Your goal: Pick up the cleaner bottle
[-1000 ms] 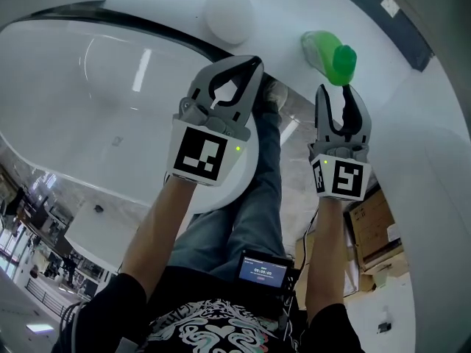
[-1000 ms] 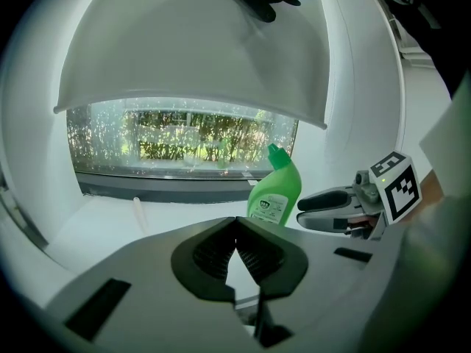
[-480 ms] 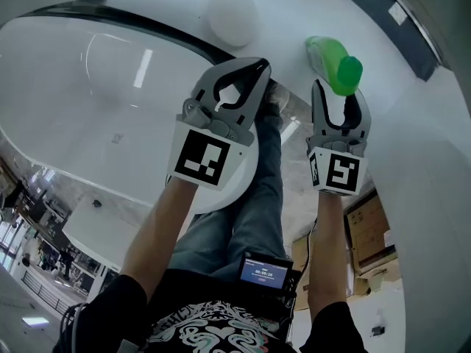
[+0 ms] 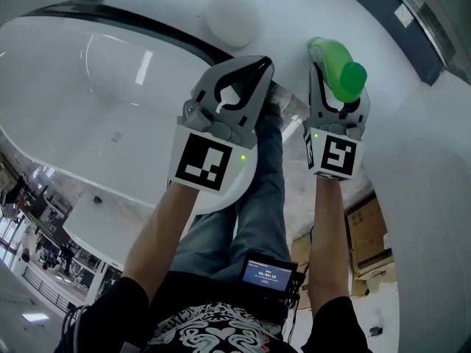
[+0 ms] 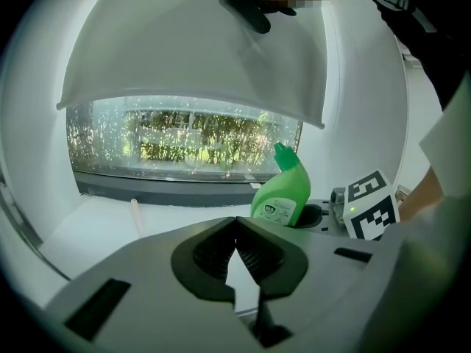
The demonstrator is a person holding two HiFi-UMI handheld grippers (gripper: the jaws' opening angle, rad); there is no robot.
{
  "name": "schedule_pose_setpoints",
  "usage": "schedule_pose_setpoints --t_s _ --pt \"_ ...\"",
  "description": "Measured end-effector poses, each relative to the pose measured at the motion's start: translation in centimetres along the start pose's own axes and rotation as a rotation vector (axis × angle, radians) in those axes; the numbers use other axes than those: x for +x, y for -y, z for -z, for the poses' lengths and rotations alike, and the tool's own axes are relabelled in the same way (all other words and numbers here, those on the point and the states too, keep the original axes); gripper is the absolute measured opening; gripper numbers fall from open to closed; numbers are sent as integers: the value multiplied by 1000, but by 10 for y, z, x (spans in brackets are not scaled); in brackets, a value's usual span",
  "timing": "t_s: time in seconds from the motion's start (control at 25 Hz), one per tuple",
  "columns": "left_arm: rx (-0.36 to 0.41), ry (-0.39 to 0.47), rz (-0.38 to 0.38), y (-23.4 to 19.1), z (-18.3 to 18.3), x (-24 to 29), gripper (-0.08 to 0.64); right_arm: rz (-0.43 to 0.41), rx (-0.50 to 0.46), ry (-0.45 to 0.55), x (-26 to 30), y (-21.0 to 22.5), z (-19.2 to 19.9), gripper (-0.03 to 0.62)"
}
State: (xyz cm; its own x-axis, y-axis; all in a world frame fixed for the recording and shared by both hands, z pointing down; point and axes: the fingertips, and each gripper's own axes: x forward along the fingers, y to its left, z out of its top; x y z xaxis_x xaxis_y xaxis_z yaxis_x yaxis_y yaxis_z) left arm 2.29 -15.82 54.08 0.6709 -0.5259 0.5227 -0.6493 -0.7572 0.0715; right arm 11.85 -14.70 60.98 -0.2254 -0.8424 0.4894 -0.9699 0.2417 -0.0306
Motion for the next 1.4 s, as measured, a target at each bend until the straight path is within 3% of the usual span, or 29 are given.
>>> schedule_pose_setpoints --t_s 1.08,1.24,1.4 --pt "-41 -28 15 11 6 21 15 -46 -34 58 27 3 -11 221" --pt "-39 -20 8 7 2 23 15 -29 16 117 28 2 -24 219" --pt "-34 -21 9 7 3 23 14 -10 6 132 26 4 -28 219"
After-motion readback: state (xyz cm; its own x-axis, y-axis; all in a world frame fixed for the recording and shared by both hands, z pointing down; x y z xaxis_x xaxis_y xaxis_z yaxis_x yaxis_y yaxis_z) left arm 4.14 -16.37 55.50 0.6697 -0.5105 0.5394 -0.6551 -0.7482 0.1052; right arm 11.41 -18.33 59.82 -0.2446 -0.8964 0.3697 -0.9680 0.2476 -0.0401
